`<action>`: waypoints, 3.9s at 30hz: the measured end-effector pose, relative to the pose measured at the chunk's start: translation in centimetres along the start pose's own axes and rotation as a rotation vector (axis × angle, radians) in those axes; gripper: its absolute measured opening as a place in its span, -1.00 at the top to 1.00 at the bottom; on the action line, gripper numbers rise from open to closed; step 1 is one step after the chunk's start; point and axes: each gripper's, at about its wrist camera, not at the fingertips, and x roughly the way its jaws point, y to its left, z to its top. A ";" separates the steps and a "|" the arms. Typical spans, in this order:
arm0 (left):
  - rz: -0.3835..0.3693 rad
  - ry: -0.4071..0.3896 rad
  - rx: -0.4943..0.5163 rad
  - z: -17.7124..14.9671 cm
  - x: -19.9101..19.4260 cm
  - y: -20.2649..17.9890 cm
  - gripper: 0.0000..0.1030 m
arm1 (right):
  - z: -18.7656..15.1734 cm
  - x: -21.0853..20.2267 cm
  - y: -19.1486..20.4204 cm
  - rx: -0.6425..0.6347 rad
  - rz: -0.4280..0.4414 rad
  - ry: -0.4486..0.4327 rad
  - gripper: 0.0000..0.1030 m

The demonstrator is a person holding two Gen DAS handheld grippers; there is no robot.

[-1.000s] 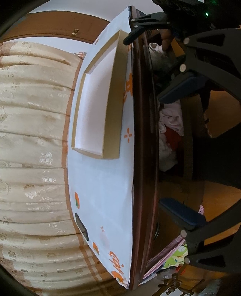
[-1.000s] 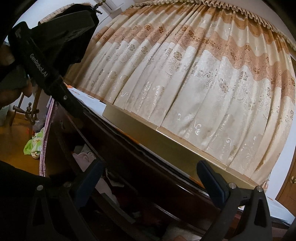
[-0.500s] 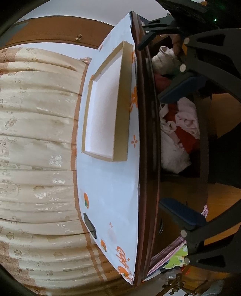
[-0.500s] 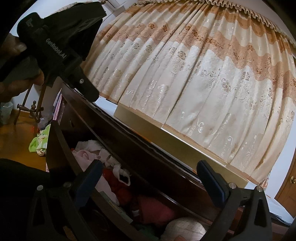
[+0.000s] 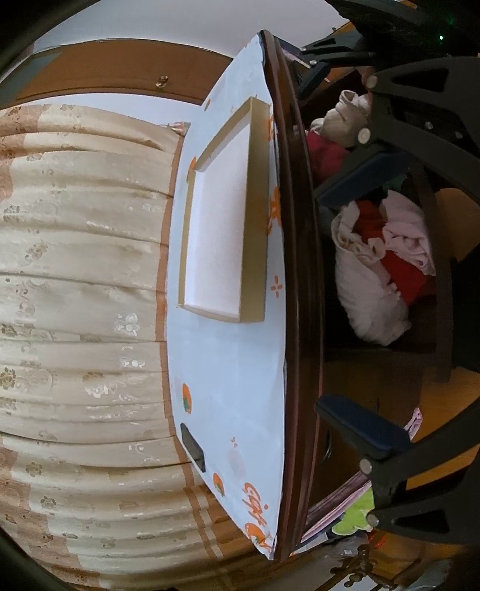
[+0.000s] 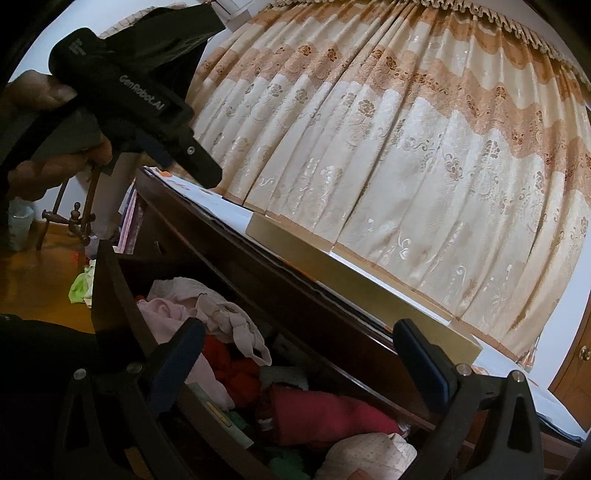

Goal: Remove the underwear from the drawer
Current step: 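Lower both tools toward the clothes inside the open drawer, then grasp the white dotted garment with the left tool while the right tool reaches the red garment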

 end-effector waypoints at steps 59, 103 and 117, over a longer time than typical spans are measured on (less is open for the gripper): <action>0.022 0.099 0.087 -1.5 0.4 0.8 -1.00 | 0.7 -2.4 0.1 0.126 0.111 0.266 -0.99; -0.369 0.533 0.567 -2.3 10.4 -0.8 -1.00 | -2.4 3.6 -9.4 0.567 0.088 0.711 -0.99; -0.445 0.628 0.734 -5.2 11.6 -2.5 -0.90 | -2.6 4.3 -9.4 0.574 0.113 0.728 -0.99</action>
